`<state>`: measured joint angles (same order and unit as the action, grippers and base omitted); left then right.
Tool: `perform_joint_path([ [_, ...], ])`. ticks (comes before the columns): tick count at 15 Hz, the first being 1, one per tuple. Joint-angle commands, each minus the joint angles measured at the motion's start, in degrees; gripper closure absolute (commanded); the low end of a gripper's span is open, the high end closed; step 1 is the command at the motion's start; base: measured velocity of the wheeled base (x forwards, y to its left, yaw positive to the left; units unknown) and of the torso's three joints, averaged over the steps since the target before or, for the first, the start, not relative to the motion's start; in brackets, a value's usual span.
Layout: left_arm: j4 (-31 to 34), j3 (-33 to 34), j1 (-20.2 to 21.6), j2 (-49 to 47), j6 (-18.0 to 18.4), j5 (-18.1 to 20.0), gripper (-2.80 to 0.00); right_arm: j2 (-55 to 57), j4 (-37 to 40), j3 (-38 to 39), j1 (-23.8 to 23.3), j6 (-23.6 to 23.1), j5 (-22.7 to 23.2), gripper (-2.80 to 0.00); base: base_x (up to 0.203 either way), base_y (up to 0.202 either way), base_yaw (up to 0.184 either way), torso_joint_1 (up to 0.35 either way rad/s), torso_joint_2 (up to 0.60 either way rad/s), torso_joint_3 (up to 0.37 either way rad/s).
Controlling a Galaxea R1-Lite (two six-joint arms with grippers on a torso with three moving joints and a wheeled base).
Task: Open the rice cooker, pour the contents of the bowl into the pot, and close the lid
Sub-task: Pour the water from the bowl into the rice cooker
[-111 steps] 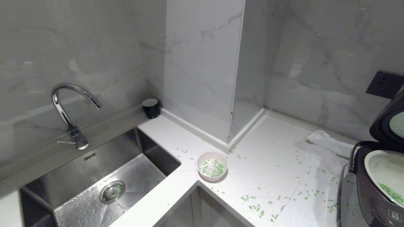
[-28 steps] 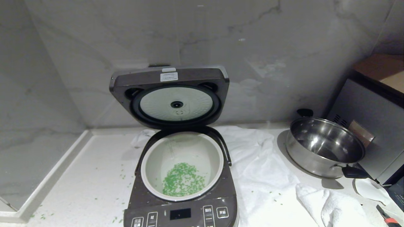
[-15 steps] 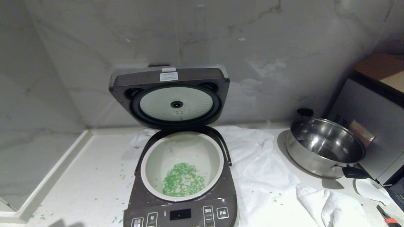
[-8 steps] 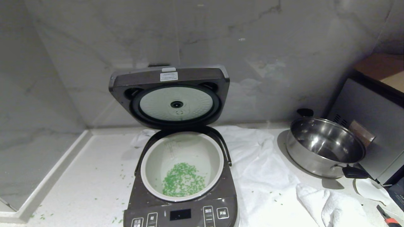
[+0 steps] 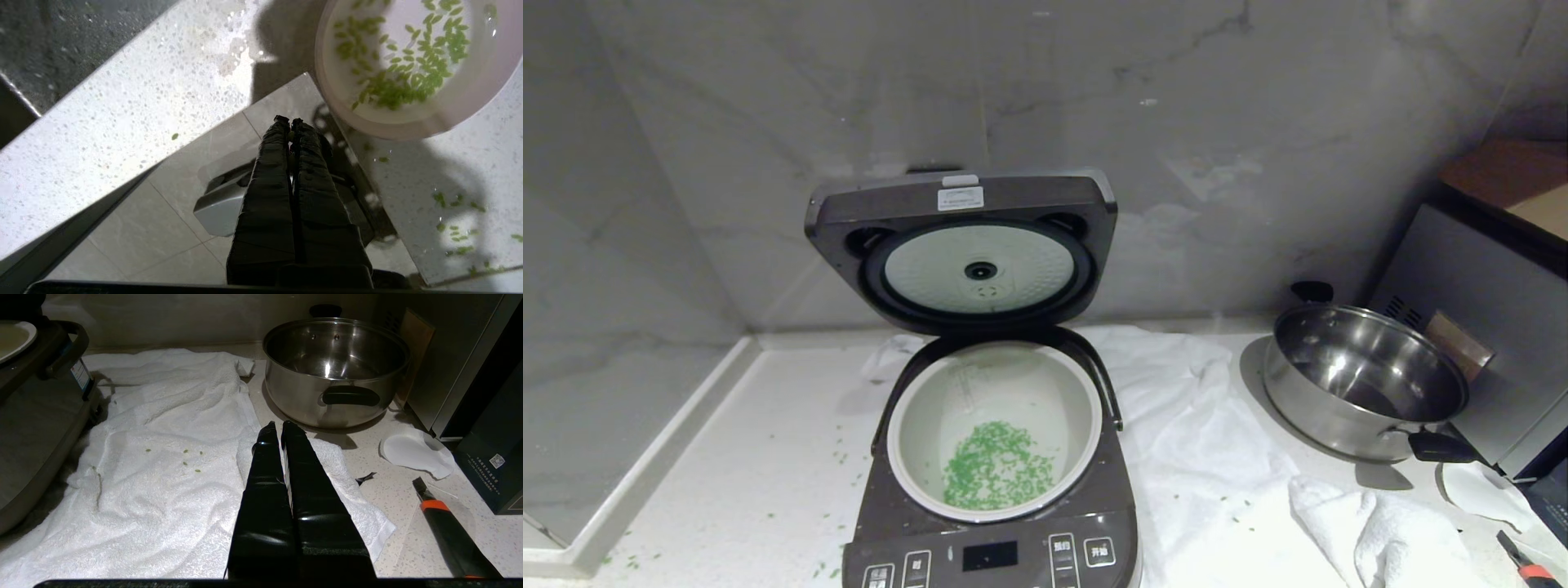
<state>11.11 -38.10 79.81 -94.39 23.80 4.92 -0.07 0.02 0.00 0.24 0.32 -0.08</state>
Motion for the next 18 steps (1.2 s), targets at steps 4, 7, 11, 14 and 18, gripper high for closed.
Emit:
perform_joint_path([
  [4,-0.14,-0.58,1.92,-5.77,0.21,0.07,-2.80,0.07,-0.08,0.09,0.02,0.03,-0.01,0.00,0.000,0.000,0.000,0.000,0.00,0.000],
  [7,-0.20,-1.35,0.24,-7.40,-0.26,0.51,-2.80,0.07,-0.02,0.09,0.02,0.03,-0.01,0.00,0.000,0.000,0.000,0.000,0.00,0.000],
  [11,-0.17,0.26,-3.96,-8.84,-3.61,0.81,-2.80,0.07,-0.02,0.09,0.02,0.03,-0.01,0.00,0.000,0.000,0.000,0.000,0.00,0.000],
  [14,-2.04,-0.70,-5.85,-14.82,-6.34,0.62,-2.80,0.07,-0.02,0.09,0.02,0.03,-0.01,0.00,0.000,0.000,0.000,0.000,0.00,0.000],
  [18,-13.47,-0.67,-6.19,-20.10,-8.25,-2.37,-2.80,0.07,-0.02,0.09,0.02,0.03,-0.01,0.00,0.000,0.000,0.000,0.000,0.00,0.000],
])
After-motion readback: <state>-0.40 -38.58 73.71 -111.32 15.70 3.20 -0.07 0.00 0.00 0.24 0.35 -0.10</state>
